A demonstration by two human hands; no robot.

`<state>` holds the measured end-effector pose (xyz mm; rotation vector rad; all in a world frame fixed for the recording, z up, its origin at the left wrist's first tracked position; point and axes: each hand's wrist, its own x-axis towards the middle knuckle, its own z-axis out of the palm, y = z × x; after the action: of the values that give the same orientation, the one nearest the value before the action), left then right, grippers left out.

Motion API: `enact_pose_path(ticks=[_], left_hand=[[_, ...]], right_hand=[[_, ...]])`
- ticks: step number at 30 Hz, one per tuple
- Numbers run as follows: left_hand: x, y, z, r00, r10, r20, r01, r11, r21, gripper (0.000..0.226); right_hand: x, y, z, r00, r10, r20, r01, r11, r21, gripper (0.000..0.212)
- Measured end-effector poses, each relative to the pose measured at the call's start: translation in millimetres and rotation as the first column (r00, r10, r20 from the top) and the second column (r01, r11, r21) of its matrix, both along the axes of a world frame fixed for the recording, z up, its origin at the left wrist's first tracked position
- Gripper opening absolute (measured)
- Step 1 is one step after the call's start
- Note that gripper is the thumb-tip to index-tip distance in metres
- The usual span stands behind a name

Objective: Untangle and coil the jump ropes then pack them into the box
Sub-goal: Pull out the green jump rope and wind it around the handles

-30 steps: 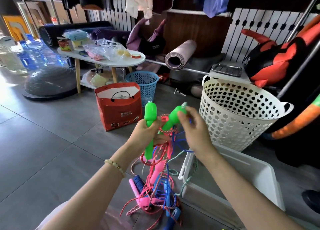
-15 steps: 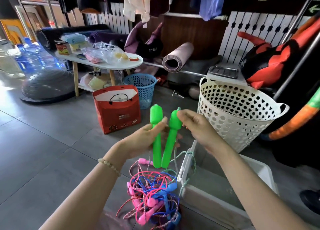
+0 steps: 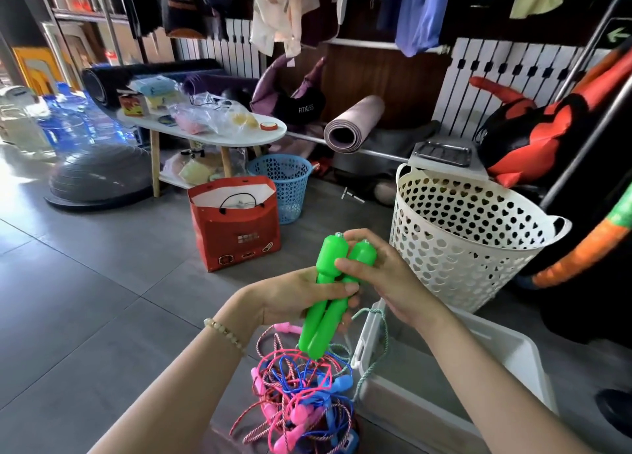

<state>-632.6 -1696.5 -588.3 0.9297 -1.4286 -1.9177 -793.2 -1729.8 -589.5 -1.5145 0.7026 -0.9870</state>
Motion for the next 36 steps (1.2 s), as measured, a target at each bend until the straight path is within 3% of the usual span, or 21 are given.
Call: enact_pose_path(ticks=[2,5,7,9,11,13,15,17,19,22,28,32,36], left_hand=[[7,-3,5,0.999,0.035,0.005,-0.035,0.999,-0.035,0.008],[16,-7,8,0.995,0.1,0.026,-0.098,0.993,-0.058,0.01],[20,-12,17,0.982,0.186,0.016,-0.184,0.98,-0.071,0.013],[26,-18,36,0.967,0.255,-0.025,-0.257,0.96,-0.111,0.011],[33,-26,62,0.949,0.308,-0.072,-0.316,0.936,-0.156,0.011],[39,-32,92,0.937,0.343,-0.062,-0.348,0.913,-0.214,0.011],[43,-35,119,0.919,0.39,-0.05,-0.389,0.884,-0.259,0.011],[44,-35,143,0.897,0.437,-0.067,-0.437,0.854,-0.281,0.012],[44,-34,165,0.88,0.47,-0.068,-0.466,0.827,-0.315,0.013],[37,-31,195,0.888,0.446,-0.111,-0.455,0.818,-0.351,0.015],[23,-15,246,0.898,0.363,-0.249,-0.436,0.81,-0.392,0.021],[15,-1,266,0.91,0.346,-0.228,-0.412,0.813,-0.412,0.014],[2,15,293,0.952,0.173,-0.253,-0.275,0.848,-0.453,0.031]], right_hand=[[1,-4,-5,0.996,0.053,0.072,-0.059,0.995,0.084,0.045],[1,-6,-6,0.997,0.073,0.033,-0.076,0.991,0.108,0.051],[-2,-6,-5,0.993,0.099,-0.063,-0.089,0.987,0.137,0.038],[-6,-7,-6,0.951,0.146,-0.272,-0.111,0.984,0.139,0.019],[-9,-12,2,0.868,0.131,-0.479,-0.092,0.99,0.103,0.025],[-10,-19,25,0.86,0.022,-0.511,0.022,0.997,0.08,0.033],[-8,-28,65,0.921,-0.088,-0.379,0.125,0.989,0.074,0.032],[-3,-41,118,0.982,-0.142,-0.126,0.157,0.981,0.116,0.029],[3,-51,179,0.985,-0.157,0.076,0.147,0.982,0.12,0.03],[14,-45,263,0.969,-0.119,0.214,0.106,0.992,0.072,0.028],[26,-13,324,0.973,0.005,0.229,0.002,1.0,-0.028,0.028],[24,4,334,0.96,0.022,0.277,-0.012,0.999,-0.04,0.03],[13,27,376,0.935,0.021,0.353,0.013,0.996,-0.093,0.026]])
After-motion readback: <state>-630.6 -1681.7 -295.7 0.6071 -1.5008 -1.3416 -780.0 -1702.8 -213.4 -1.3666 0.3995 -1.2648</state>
